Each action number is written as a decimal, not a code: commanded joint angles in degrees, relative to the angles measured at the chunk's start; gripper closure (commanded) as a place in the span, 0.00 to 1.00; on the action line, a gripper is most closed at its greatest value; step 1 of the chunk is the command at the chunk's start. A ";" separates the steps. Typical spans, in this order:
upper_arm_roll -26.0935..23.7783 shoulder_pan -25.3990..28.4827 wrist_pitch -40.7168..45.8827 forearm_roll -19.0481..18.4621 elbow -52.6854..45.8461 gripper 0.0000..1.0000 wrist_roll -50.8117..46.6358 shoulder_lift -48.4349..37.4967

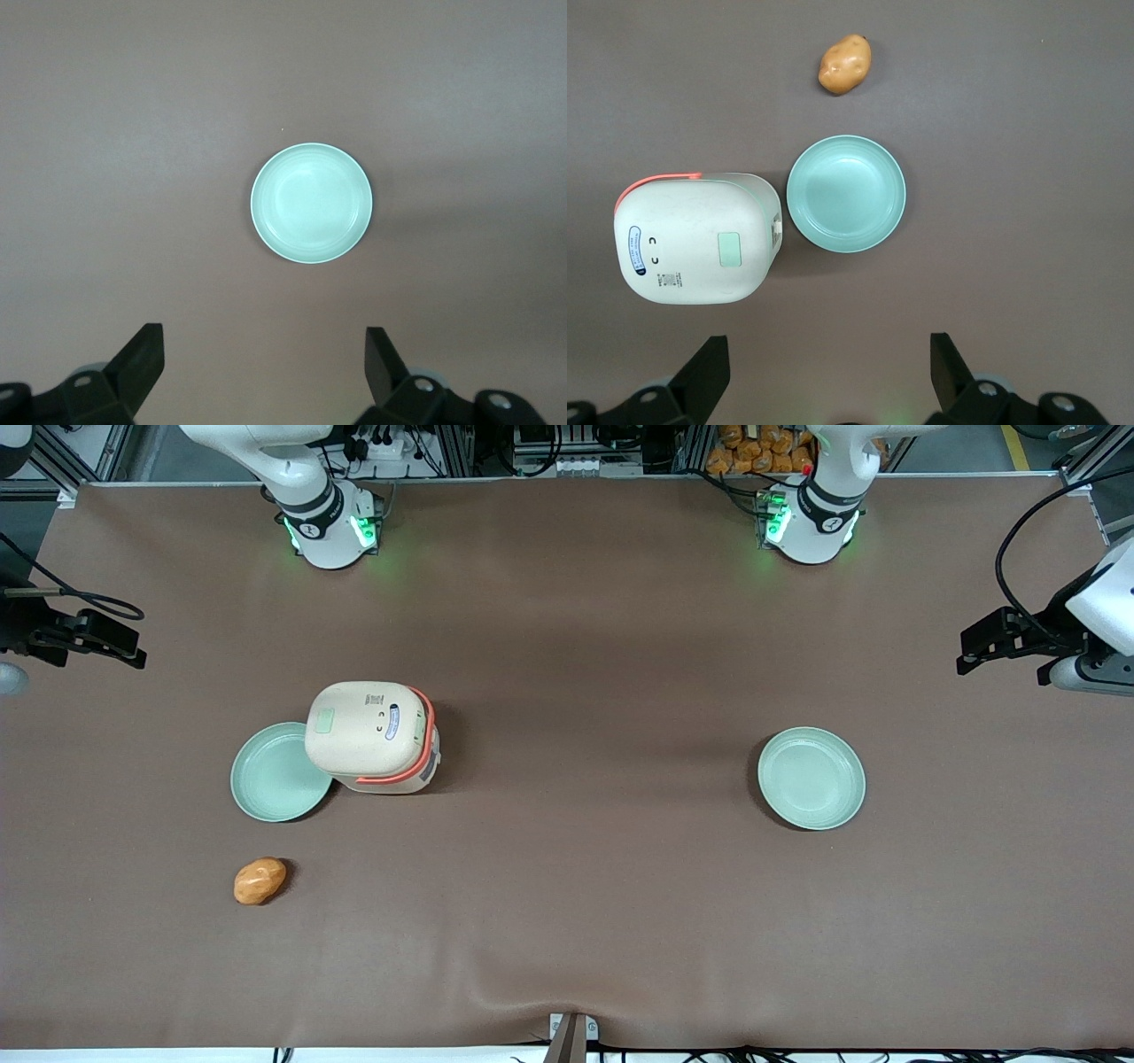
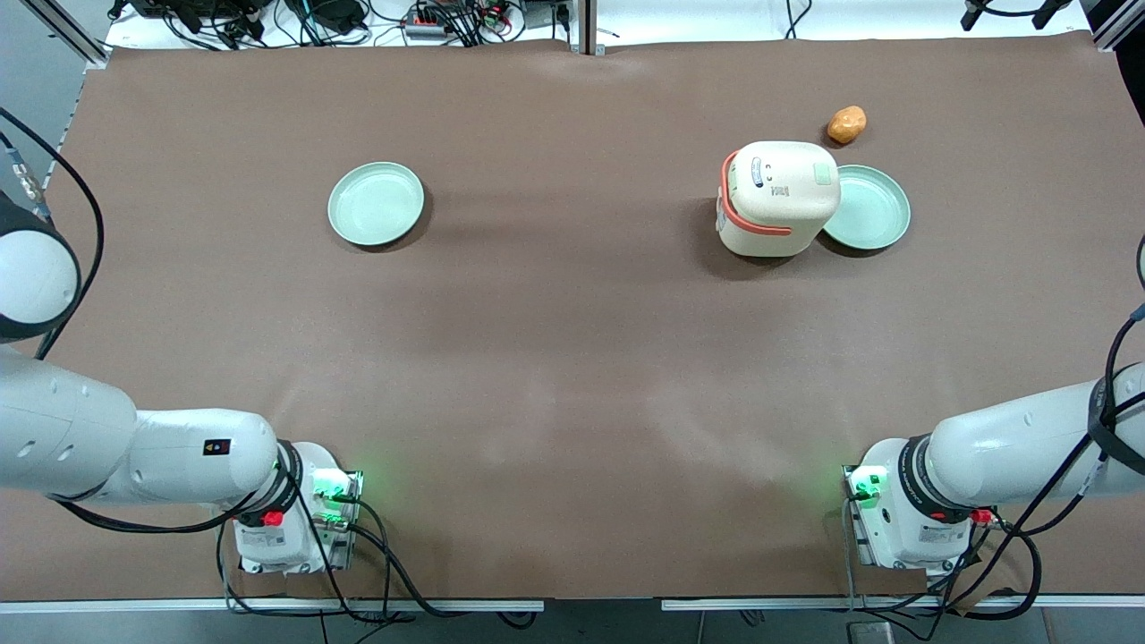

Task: Press rice cooker button with right arm

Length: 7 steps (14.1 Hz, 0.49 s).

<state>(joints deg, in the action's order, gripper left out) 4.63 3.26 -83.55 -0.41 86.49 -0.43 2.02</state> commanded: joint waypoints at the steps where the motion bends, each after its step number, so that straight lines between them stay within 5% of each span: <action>1: -0.06 0.43 1.28 -1.17 -0.45 0.00 0.43 -0.35; 7: -0.41 0.60 1.38 -0.29 -1.06 0.00 0.51 -0.26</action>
<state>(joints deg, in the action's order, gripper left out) 4.27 3.63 -83.04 -0.41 86.12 -0.43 2.02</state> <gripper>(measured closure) 0.000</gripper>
